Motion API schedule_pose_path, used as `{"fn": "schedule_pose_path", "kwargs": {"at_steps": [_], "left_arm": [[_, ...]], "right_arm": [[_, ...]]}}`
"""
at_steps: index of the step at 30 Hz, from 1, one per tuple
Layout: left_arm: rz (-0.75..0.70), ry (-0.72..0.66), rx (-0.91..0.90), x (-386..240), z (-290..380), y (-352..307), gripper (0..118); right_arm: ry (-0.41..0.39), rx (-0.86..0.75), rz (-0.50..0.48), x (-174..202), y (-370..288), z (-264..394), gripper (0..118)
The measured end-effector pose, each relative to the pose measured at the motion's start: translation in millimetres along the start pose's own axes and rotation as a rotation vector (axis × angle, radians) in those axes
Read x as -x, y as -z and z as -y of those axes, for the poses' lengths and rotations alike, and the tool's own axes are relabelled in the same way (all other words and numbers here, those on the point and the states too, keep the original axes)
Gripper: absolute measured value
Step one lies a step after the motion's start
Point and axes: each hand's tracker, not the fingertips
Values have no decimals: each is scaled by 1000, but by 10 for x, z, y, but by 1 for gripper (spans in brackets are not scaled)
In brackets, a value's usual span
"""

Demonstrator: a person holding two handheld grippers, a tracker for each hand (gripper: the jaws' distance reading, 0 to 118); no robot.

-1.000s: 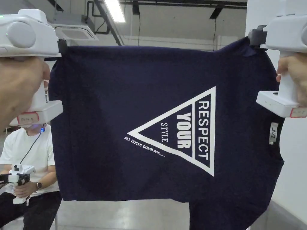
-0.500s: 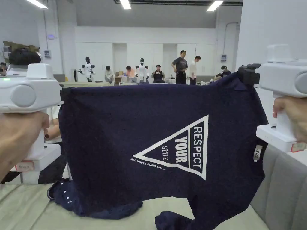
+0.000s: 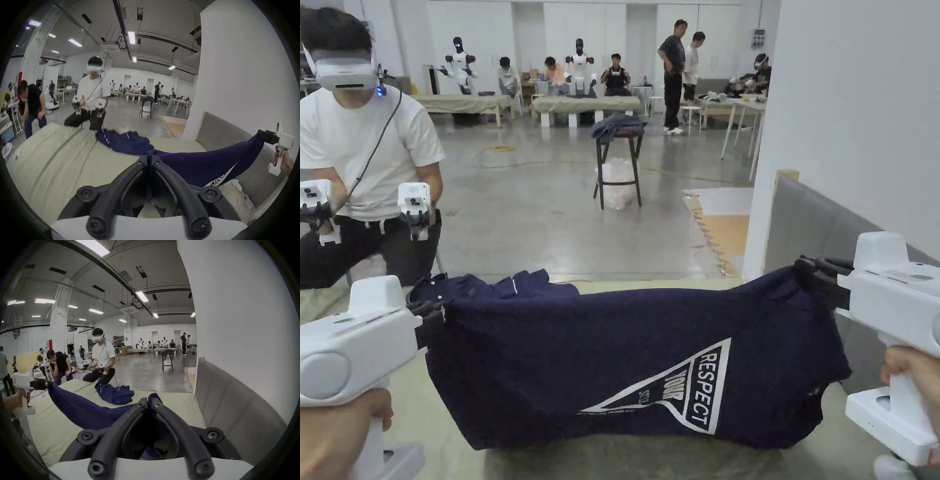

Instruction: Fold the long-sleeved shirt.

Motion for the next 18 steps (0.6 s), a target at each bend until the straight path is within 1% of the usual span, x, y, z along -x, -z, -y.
{"fn": "schedule_pose_path", "kwargs": {"at_steps": [1,2,3,4,5,7,8,9,10,11,12,13,14,15,16,18], "left_arm": [[21,-4,27,14,146,-89,7],[34,62,62,9,274,-179,7],[11,122,73,2,413,-296,7],[22,103,94,35,554,-431,7],[58,48,118,72,685,-559,7],[69,2,150,149,981,-810,7],[70,3,201,165,1137,-931,7],[69,2,227,181,1302,-1048,7],[66,5,274,199,1481,-1151,7],[63,4,316,209,1650,-1252,7],[67,8,355,227,1831,-1344,7],[57,-15,413,260,2011,-1402,7],[51,-37,463,290,2167,-1447,7],[51,-40,509,321,2309,-1505,7],[50,-39,550,340,2450,-1561,7],[29,-15,602,362,2636,-1647,7]], "right_arm": [[4,14,-20,29,-147,133,1],[-5,32,-38,59,-287,262,1],[-22,50,-40,92,-413,393,1],[-35,90,-49,127,-544,533,1],[-35,117,-49,147,-646,672,1],[-71,195,-51,203,-857,972,1],[-40,227,-53,218,-954,1123,1],[-18,251,-76,147,-1000,1337,1],[-10,300,-94,175,-1092,1498,1],[-15,349,-72,214,-1167,1649,1],[-19,391,-83,264,-1257,1833,1],[-9,452,-119,317,-1347,2035,1],[-24,514,-115,366,-1398,2198,1],[-64,569,-101,425,-1451,2368,1],[-66,623,-118,462,-1514,2527,1],[-32,730,-117,502,-1588,2794,1]]}}
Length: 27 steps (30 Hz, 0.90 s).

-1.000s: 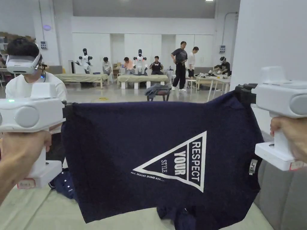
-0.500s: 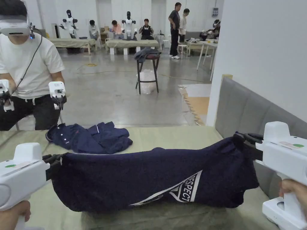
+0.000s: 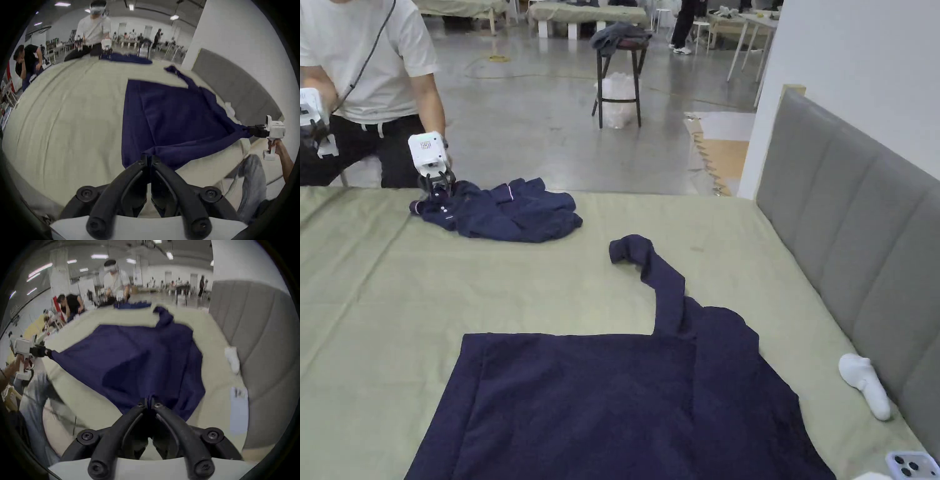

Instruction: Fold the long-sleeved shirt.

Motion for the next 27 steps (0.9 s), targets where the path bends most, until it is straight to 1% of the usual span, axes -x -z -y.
{"fn": "schedule_pose_path", "kwargs": {"at_steps": [2,3,4,5,7,8,9,10,11,12,13,14,15,16,18,20,21,22,23,24,25,26,27], "left_arm": [[3,-37,49,34,125,18,7],[21,-50,86,46,158,26,7],[4,-30,94,25,185,24,7],[-11,-20,94,10,204,40,7],[-13,-8,130,7,217,137,7],[-23,5,134,22,222,192,7],[-24,2,137,14,199,215,8],[-27,11,139,-3,170,223,16],[-54,24,134,-22,149,214,37],[-106,40,136,-31,122,204,82],[-125,72,142,-52,79,188,106],[-120,71,119,-83,36,159,110],[-141,95,61,-123,-65,105,104],[-169,99,22,-173,-173,95,106],[-198,75,-26,-261,-386,206,110],[-247,59,-118,-380,-614,328,109],[-255,58,-136,-442,-717,419,102],[-247,33,-170,-507,-820,522,86],[-244,15,-223,-563,-897,623,61],[-236,-6,-275,-626,-1008,692,15],[-244,-27,-303,-662,-1076,820,6],[-262,-58,-321,-691,-1154,939,4],[-198,-59,-317,-710,-1255,1023,4]], "right_arm": [[-31,71,-8,40,90,189,1],[-26,110,-4,55,137,269,1],[-20,158,-9,49,190,312,1],[-21,170,-12,45,230,343,1],[18,181,-15,30,294,369,1],[15,190,-13,22,337,363,1],[19,196,-10,17,371,338,4],[22,199,2,24,386,311,17],[11,197,17,33,376,272,46],[-18,202,69,26,361,222,96],[-23,188,83,24,331,164,118],[-25,84,69,-42,204,61,116],[20,55,58,-58,101,-73,115],[67,4,69,-92,46,-202,115],[101,-132,117,-114,-6,-461,115],[122,-246,194,-6,116,-757,113],[134,-302,224,17,165,-874,102],[133,-344,241,44,220,-986,82],[125,-384,240,93,366,-1079,52],[132,-416,252,133,468,-1167,1],[141,-429,285,169,584,-1254,0],[151,-445,298,224,688,-1330,0],[155,-437,316,180,733,-1416,0]]}}
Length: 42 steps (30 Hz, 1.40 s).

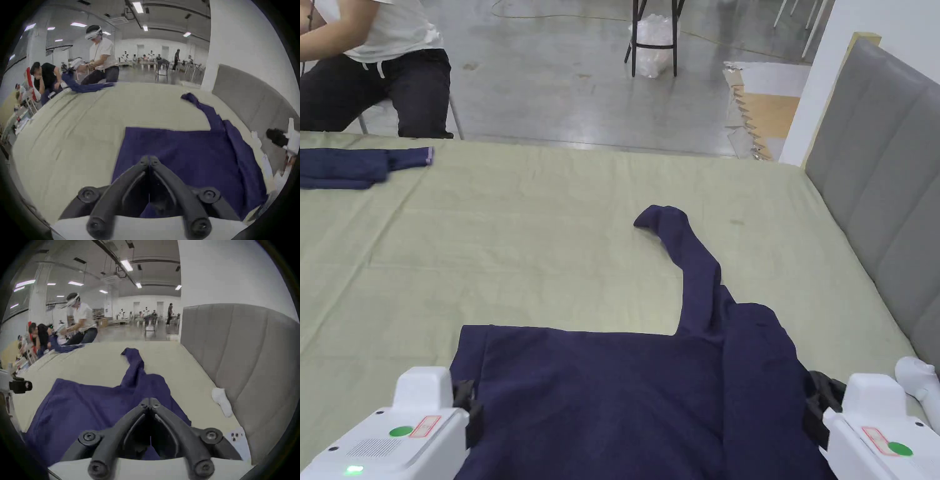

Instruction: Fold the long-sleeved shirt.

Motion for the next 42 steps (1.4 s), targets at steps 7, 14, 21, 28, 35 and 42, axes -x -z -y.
{"fn": "schedule_pose_path", "kwargs": {"at_steps": [7,14,21,28,35,42], "left_arm": [[45,18,5,-250,-402,738,4],[68,56,-10,-437,-696,1376,4],[134,83,-2,-612,-757,1758,4],[160,114,9,-585,-770,1721,4],[144,77,-16,-514,-687,1073,4],[165,61,-57,-391,-434,139,4]], "right_arm": [[-34,47,-122,266,1378,-670,22],[-93,187,-125,672,3191,-1642,116],[-14,376,-178,846,4870,-1794,92],[73,351,-206,629,4635,-1797,0],[8,127,-217,347,2999,-1889,0],[148,30,-152,131,1058,-1019,0]]}}
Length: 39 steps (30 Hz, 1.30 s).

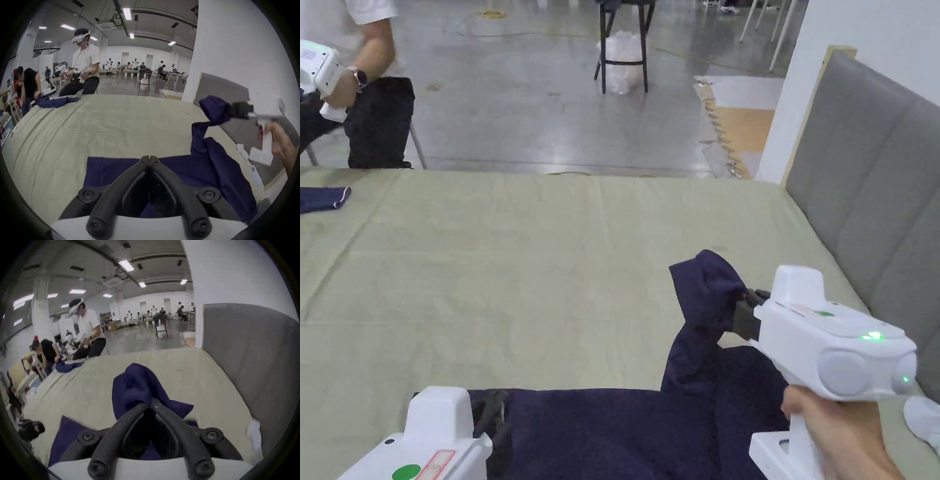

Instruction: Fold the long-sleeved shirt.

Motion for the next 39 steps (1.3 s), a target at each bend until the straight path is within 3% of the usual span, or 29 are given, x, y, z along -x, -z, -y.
{"fn": "schedule_pose_path", "kwargs": {"at_steps": [1,2,4,5,6,12,15,16,18,19,22,27,28,29,30,31,34,35,38,39], "left_arm": [[-4,2,1,-10,50,-123,4],[-17,-3,-1,-19,105,-238,4],[-2,-11,1,-14,230,-441,4],[-5,-20,8,-14,300,-525,4],[5,-23,14,-4,375,-595,4],[-15,-31,62,49,694,-756,4],[-23,-38,82,71,758,-764,4],[-21,-39,89,77,759,-755,4],[-22,-43,90,77,746,-750,4],[-21,-46,90,74,721,-745,4],[-27,-46,75,74,645,-748,4],[-29,-59,54,85,528,-660,4],[-31,-63,50,86,506,-634,4],[-28,-65,49,91,486,-605,4],[-29,-64,48,91,469,-571,4],[-34,-68,47,98,453,-534,4],[-37,-71,50,121,401,-404,4],[-39,-70,52,136,387,-360,4],[-43,-75,57,178,333,-218,4],[-43,-76,60,195,316,-180,4]], "right_arm": [[-23,12,8,4,-283,186,0],[41,-9,67,17,-533,384,0],[55,33,41,1,-947,848,0],[126,42,59,-14,-1102,1080,0],[136,89,63,11,-1258,1291,0],[-42,276,136,147,-1649,2197,0],[-84,355,64,120,-1675,2363,5],[-103,371,68,120,-1670,2357,25],[-100,389,68,85,-1676,2203,114],[-96,383,76,100,-1736,2101,117],[-150,209,7,44,-2031,1712,116],[-130,64,63,-91,-1869,1422,115],[-126,70,49,-162,-1772,1397,109],[-124,72,46,-220,-1669,1365,87],[-117,71,60,-255,-1525,1336,31],[-122,70,124,-300,-1390,1313,1],[-85,101,89,-495,-981,1134,2],[-80,125,102,-540,-834,1048,9],[-71,190,132,-717,-282,773,113],[-78,226,147,-790,-96,679,116]]}}
